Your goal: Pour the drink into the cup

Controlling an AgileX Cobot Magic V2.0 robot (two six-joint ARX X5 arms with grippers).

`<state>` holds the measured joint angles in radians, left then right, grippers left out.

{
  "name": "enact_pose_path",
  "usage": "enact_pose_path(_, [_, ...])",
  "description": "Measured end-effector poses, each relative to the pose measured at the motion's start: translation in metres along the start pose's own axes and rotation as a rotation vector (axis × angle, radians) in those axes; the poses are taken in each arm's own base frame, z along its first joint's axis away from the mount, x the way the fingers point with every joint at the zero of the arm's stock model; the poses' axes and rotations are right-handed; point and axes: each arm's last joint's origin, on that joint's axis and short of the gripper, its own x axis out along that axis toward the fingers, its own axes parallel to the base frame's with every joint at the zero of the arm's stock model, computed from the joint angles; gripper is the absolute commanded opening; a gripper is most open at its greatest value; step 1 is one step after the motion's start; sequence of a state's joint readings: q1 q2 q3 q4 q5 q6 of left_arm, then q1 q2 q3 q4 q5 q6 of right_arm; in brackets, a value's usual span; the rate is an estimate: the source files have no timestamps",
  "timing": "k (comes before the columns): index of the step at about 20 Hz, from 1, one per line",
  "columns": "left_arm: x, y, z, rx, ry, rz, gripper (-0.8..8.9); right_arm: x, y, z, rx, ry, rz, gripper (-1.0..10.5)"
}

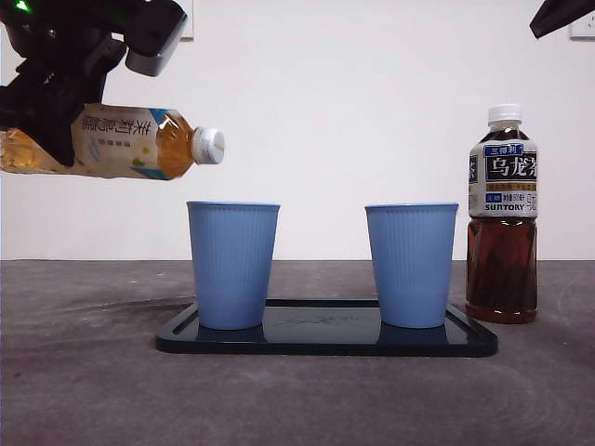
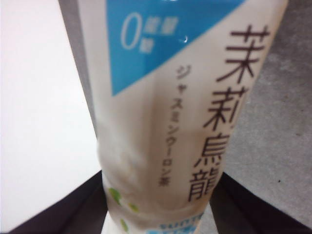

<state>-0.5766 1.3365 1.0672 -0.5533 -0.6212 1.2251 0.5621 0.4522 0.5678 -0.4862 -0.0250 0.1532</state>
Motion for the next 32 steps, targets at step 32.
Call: enact_pose_path(32, [-0.018,-0.001,-0.071,-1.442,-0.631,-0.154,1.24,0.000,0.000,0.000,-0.018,0.003,-0.003,4.2])
